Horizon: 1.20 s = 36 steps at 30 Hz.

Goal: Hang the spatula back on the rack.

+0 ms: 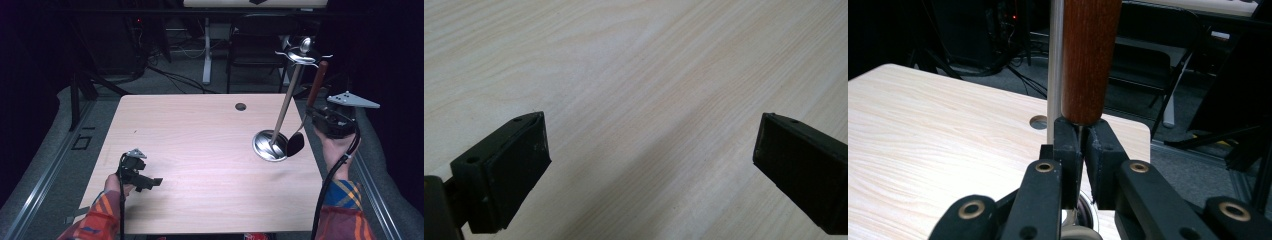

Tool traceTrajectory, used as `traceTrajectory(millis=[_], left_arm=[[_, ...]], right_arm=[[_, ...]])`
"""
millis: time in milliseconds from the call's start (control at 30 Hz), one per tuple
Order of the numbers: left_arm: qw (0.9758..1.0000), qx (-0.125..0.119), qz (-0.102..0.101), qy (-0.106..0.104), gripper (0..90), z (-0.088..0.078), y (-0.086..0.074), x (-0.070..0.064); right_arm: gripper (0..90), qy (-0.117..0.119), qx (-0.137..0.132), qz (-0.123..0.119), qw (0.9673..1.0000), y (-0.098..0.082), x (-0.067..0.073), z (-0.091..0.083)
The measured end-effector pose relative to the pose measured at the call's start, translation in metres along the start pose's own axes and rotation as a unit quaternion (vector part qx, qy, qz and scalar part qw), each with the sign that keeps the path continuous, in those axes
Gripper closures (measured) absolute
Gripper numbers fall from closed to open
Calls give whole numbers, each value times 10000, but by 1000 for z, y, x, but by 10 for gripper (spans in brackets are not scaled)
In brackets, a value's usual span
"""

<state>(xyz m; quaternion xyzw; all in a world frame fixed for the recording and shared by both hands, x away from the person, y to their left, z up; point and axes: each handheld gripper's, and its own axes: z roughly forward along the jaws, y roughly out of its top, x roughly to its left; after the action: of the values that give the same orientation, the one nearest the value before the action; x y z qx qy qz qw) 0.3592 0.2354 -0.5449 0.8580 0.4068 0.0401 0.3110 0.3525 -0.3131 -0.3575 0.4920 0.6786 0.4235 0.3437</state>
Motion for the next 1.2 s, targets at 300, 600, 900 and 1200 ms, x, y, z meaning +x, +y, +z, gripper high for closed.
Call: traceTrajectory(millis=[300, 600, 900, 1200], left_arm=[[10000, -2, -30, 5, 15, -1, -1, 0], [10000, 43, -72, 49, 15, 1, -2, 2], [9999, 40, -92, 47, 15, -1, -4, 2], [9999, 44, -85, 61, 16, -2, -5, 2]], right_arm=[[839, -74, 84, -64, 9999, 3, 0, 3], [838, -54, 214, -120, 9997, 8, -2, 6], [836, 337, 326, 123, 9988, 12, -3, 9], [827, 340, 294, 301, 9985, 12, -4, 10]])
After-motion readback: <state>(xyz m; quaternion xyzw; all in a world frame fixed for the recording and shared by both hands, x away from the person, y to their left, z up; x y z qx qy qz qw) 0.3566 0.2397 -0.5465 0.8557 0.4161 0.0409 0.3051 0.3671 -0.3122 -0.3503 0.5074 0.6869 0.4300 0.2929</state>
